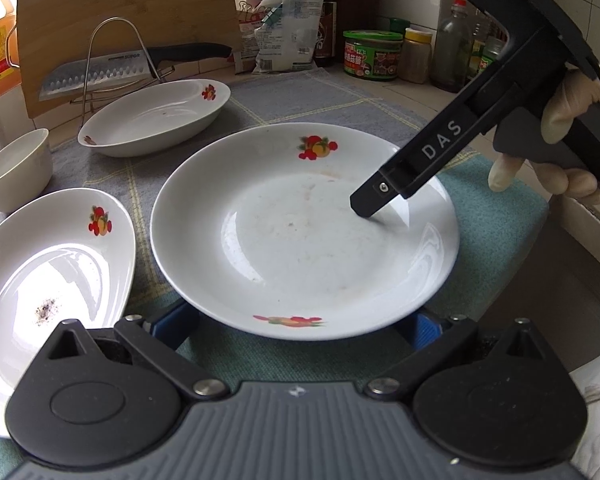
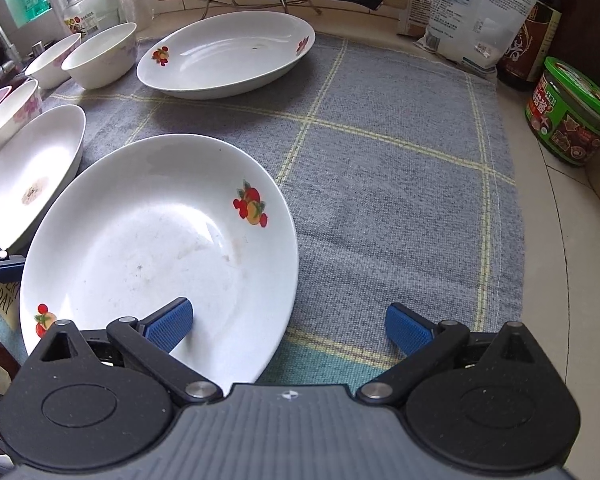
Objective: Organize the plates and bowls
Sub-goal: 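Close the right gripper on the plate rim and lift the plate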
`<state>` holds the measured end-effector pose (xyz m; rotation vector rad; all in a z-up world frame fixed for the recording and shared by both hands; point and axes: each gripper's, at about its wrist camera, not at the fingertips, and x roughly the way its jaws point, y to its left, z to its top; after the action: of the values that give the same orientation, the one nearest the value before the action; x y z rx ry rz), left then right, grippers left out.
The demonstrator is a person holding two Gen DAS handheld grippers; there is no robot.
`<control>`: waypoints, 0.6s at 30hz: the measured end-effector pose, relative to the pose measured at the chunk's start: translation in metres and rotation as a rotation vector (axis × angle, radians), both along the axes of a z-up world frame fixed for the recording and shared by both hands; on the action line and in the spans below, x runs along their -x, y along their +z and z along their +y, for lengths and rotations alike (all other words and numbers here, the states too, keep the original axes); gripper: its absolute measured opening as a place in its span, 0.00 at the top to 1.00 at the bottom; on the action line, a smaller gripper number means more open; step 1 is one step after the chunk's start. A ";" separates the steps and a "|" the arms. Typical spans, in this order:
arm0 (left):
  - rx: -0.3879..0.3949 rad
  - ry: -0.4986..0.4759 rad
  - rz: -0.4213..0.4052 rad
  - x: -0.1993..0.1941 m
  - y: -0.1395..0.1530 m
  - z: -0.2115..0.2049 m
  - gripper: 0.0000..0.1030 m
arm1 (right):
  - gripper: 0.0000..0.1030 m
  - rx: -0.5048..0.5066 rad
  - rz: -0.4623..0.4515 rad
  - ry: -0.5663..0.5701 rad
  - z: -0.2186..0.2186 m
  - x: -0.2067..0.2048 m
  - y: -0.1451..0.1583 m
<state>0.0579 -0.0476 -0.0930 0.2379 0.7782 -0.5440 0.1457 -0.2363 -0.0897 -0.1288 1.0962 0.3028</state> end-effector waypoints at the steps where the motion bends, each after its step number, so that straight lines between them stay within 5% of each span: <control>1: 0.001 -0.002 -0.002 0.000 0.000 0.000 0.00 | 0.00 -0.002 -0.005 0.000 0.000 0.001 0.000; 18: 0.011 -0.055 -0.026 -0.001 -0.002 0.002 0.00 | 0.00 -0.021 -0.062 0.056 -0.005 0.010 -0.001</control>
<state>0.0587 -0.0461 -0.0946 0.2560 0.7452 -0.5955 0.1361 -0.2415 -0.0911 -0.1492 1.0292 0.3579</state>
